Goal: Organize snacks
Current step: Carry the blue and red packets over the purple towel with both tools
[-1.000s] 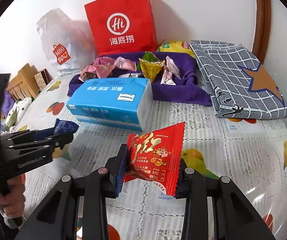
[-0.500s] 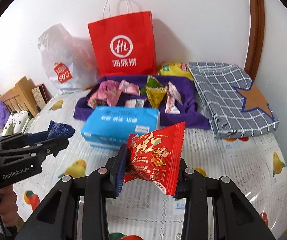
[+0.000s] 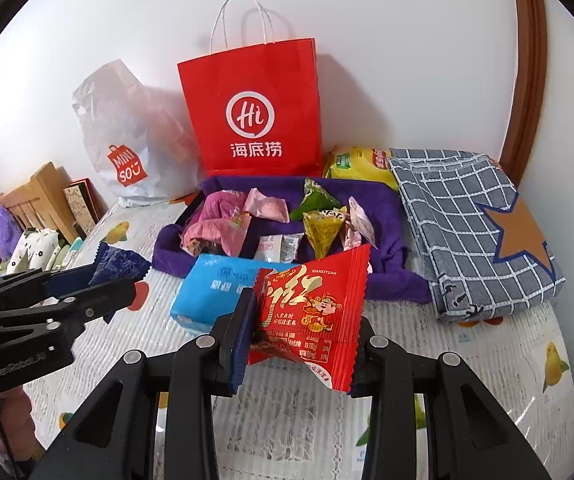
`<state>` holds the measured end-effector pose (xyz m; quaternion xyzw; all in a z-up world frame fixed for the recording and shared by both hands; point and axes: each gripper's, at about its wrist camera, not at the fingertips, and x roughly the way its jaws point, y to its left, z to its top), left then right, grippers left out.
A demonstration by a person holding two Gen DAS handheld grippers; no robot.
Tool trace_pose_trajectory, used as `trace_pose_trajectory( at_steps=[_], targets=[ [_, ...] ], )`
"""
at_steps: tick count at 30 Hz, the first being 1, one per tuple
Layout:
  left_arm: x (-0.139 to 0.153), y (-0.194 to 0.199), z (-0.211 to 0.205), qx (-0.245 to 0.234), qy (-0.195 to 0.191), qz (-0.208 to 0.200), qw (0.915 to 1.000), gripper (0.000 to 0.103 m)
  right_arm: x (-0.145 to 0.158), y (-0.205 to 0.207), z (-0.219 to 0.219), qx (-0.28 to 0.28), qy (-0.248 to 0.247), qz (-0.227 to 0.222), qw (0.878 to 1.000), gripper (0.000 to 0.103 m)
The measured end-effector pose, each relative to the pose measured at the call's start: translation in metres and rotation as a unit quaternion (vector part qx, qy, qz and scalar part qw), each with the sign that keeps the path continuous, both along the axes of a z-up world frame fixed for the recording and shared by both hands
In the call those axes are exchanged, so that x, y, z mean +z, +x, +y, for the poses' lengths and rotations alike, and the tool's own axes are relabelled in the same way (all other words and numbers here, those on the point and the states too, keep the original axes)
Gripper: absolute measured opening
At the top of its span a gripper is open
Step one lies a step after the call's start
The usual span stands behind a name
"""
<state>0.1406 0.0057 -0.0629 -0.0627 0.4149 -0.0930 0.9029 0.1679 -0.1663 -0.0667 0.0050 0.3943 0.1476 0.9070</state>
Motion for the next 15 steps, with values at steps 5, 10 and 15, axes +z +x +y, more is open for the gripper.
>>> trace_pose_trajectory(
  at_steps=[5, 10, 15],
  targets=[
    [0.005, 0.012, 0.005, 0.0, -0.004, -0.007, 1.0, 0.039, -0.001, 0.013, 0.003, 0.001, -0.001, 0.007, 1.0, 0.036],
    [0.006, 0.028, 0.009, 0.001, 0.001, -0.006, 1.0, 0.039, 0.002, 0.028, 0.005, -0.002, -0.007, 0.004, 1.0, 0.036],
    [0.005, 0.048, 0.011, 0.001, 0.008, -0.003, 1.0, 0.039, 0.007, 0.048, 0.008, -0.006, -0.012, -0.002, 1.0, 0.036]
  ],
)
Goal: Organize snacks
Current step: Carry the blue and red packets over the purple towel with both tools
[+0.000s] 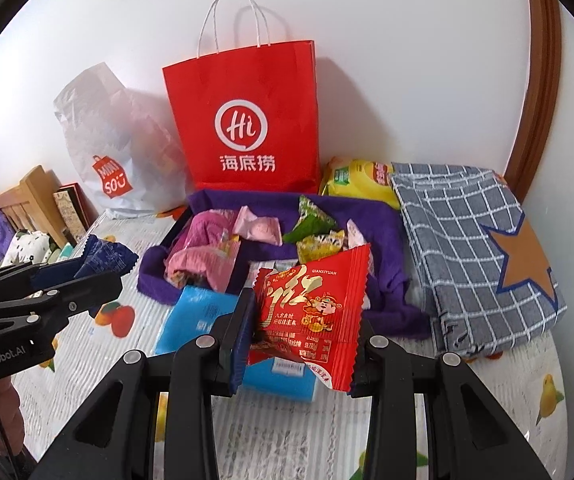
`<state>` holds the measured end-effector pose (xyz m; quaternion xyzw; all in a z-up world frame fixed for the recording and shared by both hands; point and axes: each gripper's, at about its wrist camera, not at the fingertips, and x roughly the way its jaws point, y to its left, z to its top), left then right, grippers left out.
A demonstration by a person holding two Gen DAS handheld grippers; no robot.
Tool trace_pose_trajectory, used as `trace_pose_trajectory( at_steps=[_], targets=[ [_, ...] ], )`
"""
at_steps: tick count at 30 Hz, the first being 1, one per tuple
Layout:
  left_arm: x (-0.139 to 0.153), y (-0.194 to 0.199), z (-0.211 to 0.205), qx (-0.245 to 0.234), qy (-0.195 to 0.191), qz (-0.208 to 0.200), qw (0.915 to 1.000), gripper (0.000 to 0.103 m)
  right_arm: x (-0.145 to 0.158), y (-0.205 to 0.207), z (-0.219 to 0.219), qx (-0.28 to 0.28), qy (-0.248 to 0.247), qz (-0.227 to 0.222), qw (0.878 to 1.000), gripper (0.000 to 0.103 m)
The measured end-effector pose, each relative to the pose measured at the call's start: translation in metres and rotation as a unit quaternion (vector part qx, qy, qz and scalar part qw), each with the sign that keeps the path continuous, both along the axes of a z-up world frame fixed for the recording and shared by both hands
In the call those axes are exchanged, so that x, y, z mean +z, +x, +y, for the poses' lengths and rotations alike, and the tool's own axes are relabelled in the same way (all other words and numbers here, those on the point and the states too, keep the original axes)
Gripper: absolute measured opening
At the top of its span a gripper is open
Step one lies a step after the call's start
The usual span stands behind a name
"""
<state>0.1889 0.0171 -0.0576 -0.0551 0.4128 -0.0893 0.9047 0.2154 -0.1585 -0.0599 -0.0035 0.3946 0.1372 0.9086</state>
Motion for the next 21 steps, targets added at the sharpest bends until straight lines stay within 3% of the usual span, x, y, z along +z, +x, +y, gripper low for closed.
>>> trace_pose_trajectory(
  at_steps=[14, 21],
  targets=[
    [0.009, 0.064, 0.016, 0.013, 0.012, -0.008, 0.9998, 0.039, 0.018, 0.062, 0.006, -0.014, 0.012, -0.018, 1.0, 0.036],
    [-0.003, 0.097, 0.015, 0.015, 0.003, 0.004, 0.9999, 0.039, 0.014, 0.094, 0.01, -0.012, 0.019, -0.008, 1.0, 0.036]
  ],
)
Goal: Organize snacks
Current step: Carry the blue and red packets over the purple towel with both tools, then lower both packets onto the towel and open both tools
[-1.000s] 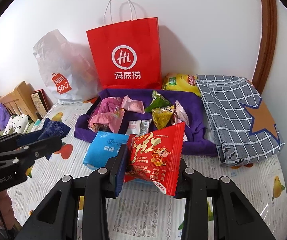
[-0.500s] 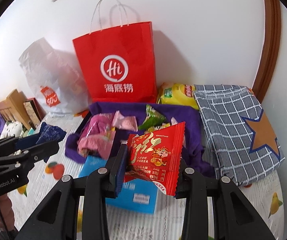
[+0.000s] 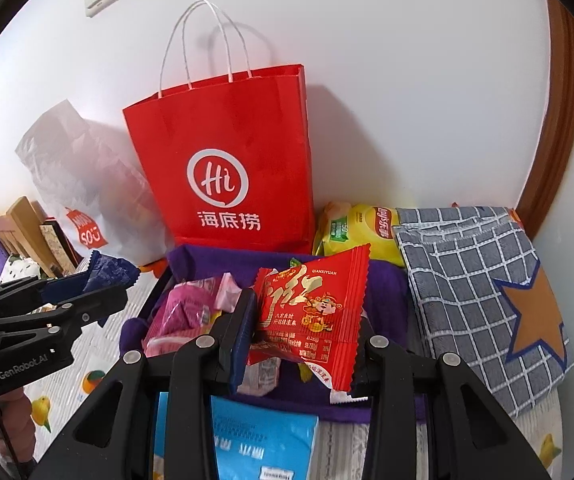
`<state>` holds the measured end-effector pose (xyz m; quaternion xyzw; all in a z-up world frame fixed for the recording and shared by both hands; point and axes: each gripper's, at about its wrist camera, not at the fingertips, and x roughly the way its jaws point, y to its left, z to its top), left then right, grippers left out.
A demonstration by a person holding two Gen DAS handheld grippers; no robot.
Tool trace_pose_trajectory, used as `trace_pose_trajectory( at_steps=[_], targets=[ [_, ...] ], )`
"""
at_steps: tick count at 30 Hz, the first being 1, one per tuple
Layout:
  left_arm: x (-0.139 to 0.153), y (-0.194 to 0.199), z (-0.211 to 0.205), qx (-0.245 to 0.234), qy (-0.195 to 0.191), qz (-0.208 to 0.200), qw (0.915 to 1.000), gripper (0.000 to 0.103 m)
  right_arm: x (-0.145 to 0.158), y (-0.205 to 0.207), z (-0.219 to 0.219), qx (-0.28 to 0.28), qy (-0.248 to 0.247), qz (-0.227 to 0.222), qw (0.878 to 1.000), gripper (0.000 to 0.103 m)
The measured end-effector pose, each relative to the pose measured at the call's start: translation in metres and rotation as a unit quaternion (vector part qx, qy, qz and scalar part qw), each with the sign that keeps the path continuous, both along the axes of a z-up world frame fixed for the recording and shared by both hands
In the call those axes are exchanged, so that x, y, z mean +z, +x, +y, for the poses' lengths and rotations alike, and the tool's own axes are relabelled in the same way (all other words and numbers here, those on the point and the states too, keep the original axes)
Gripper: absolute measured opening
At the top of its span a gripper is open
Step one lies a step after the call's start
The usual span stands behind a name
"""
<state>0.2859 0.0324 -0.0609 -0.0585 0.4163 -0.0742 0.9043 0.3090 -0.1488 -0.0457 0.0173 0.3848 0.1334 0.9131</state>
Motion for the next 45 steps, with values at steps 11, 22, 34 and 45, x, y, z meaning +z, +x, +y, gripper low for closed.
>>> trace_pose_trajectory(
  at_steps=[11, 22, 34, 45],
  targets=[
    [0.007, 0.046, 0.005, 0.0, 0.005, -0.008, 1.0, 0.039, -0.002, 0.033, -0.007, -0.007, 0.001, 0.004, 1.0, 0.036],
    [-0.039, 0.08, 0.008, -0.005, 0.013, 0.037, 0.9992, 0.039, -0.048, 0.069, -0.005, 0.001, -0.023, 0.046, 0.999, 0.037],
    [-0.057, 0.085, 0.003, -0.008, 0.019, 0.059, 0.9981, 0.039, -0.07, 0.08, -0.01, -0.002, -0.029, 0.073, 0.997, 0.037],
    [-0.068, 0.092, 0.009, 0.001, 0.017, 0.081, 0.9966, 0.04, -0.087, 0.084, 0.001, 0.013, -0.04, 0.094, 0.995, 0.037]
  ],
)
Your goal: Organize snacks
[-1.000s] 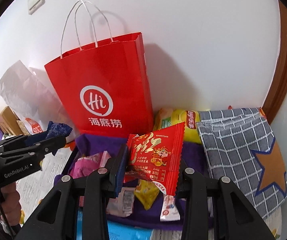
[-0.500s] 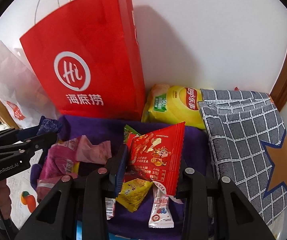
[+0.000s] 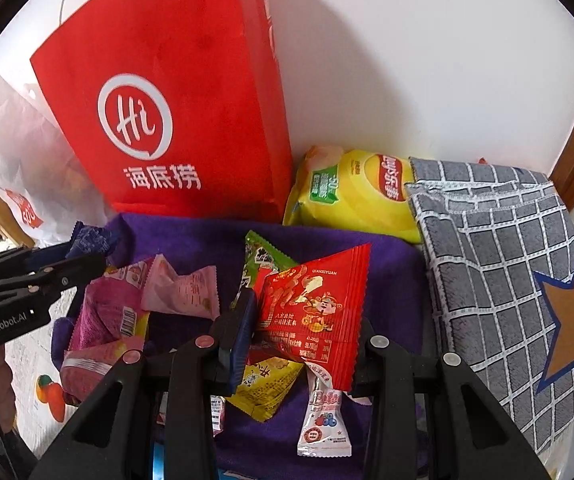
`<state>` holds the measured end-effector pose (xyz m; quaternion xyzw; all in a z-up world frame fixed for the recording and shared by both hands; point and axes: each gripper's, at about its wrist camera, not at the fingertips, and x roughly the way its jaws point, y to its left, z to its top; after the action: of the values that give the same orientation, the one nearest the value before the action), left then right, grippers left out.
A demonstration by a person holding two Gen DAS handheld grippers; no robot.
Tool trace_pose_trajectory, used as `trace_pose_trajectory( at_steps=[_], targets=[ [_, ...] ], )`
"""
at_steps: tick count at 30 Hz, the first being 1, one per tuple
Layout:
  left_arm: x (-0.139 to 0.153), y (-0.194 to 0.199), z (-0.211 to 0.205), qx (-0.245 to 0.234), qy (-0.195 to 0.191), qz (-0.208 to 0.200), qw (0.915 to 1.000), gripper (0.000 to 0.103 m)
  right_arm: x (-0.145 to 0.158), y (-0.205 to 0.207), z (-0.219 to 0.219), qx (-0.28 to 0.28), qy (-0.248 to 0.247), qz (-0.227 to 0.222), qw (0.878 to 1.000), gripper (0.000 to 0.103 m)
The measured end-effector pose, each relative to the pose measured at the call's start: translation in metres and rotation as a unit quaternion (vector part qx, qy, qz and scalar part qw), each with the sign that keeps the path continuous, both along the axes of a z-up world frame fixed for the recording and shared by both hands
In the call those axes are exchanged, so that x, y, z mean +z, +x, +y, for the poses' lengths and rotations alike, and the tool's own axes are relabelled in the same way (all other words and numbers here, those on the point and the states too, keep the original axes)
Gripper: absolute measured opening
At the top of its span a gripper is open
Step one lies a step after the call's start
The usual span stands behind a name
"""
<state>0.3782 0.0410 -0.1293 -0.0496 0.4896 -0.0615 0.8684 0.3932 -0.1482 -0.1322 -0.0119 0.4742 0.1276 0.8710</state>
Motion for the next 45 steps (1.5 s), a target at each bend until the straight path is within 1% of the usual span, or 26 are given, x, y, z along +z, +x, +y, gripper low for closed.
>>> trace_pose_trajectory(
  at_steps=[4, 8, 17, 19, 22, 23, 24, 26, 27, 29, 31, 33, 35, 38, 40, 45],
  targets=[
    [-0.007, 0.003, -0.005, 0.0, 0.014, 0.013, 0.9998, 0.04, -0.009, 0.001, 0.008, 0.011, -0.007, 0.01, 1.0, 0.037],
    [-0.01, 0.003, -0.006, -0.004, 0.016, 0.019, 0.9997, 0.04, -0.016, 0.002, 0.013, 0.015, -0.017, 0.015, 1.0, 0.037],
    [-0.014, 0.005, -0.015, -0.017, 0.014, 0.024, 0.9995, 0.04, -0.018, 0.003, 0.013, 0.014, -0.017, 0.017, 1.0, 0.038],
    [-0.015, 0.005, -0.016, -0.019, 0.014, 0.027, 0.9994, 0.042, -0.018, 0.003, 0.014, 0.018, -0.019, 0.018, 0.999, 0.038],
    [-0.014, 0.005, -0.019, -0.023, 0.017, 0.025, 0.9993, 0.048, -0.019, 0.002, 0.019, 0.029, -0.03, 0.021, 0.999, 0.038],
    [-0.011, 0.004, -0.02, -0.023, 0.021, 0.022, 0.9993, 0.05, -0.019, 0.003, 0.02, 0.031, -0.033, 0.02, 0.999, 0.039],
    [-0.009, 0.003, -0.02, -0.025, 0.021, 0.02, 0.9993, 0.052, -0.018, 0.002, 0.021, 0.034, -0.034, 0.018, 0.999, 0.044],
    [-0.005, 0.001, -0.022, -0.031, 0.02, 0.017, 0.9992, 0.058, -0.013, -0.001, 0.024, 0.037, -0.038, 0.011, 0.999, 0.052],
    [-0.002, -0.001, -0.023, -0.033, 0.021, 0.015, 0.9991, 0.061, -0.009, -0.003, 0.025, 0.037, -0.039, 0.004, 0.999, 0.053],
    [0.005, -0.004, -0.025, -0.034, 0.028, 0.01, 0.999, 0.066, -0.002, -0.007, 0.025, 0.039, -0.042, -0.003, 0.998, 0.056],
    [0.016, -0.01, -0.027, -0.035, 0.037, 0.001, 0.9987, 0.068, 0.009, -0.012, 0.025, 0.037, -0.044, -0.015, 0.998, 0.061],
    [0.026, -0.016, -0.028, -0.035, 0.041, -0.011, 0.9985, 0.075, 0.021, -0.02, 0.022, 0.028, -0.039, -0.027, 0.998, 0.067],
    [0.038, -0.023, -0.028, -0.035, 0.042, -0.023, 0.9982, 0.076, 0.032, -0.031, 0.017, 0.018, -0.026, -0.035, 0.999, 0.072],
    [0.053, -0.04, -0.028, -0.029, 0.038, -0.034, 0.9983, 0.076, 0.047, -0.046, 0.008, 0.004, -0.008, -0.034, 0.999, 0.073],
    [0.059, -0.051, -0.028, -0.03, 0.034, -0.034, 0.9984, 0.076, 0.059, -0.059, 0.002, -0.009, -0.002, -0.037, 0.999, 0.073],
    [0.079, -0.1, -0.025, -0.012, 0.029, -0.05, 0.9982, 0.076, 0.089, -0.105, -0.008, -0.023, 0.008, -0.053, 0.998, 0.073]
  ],
)
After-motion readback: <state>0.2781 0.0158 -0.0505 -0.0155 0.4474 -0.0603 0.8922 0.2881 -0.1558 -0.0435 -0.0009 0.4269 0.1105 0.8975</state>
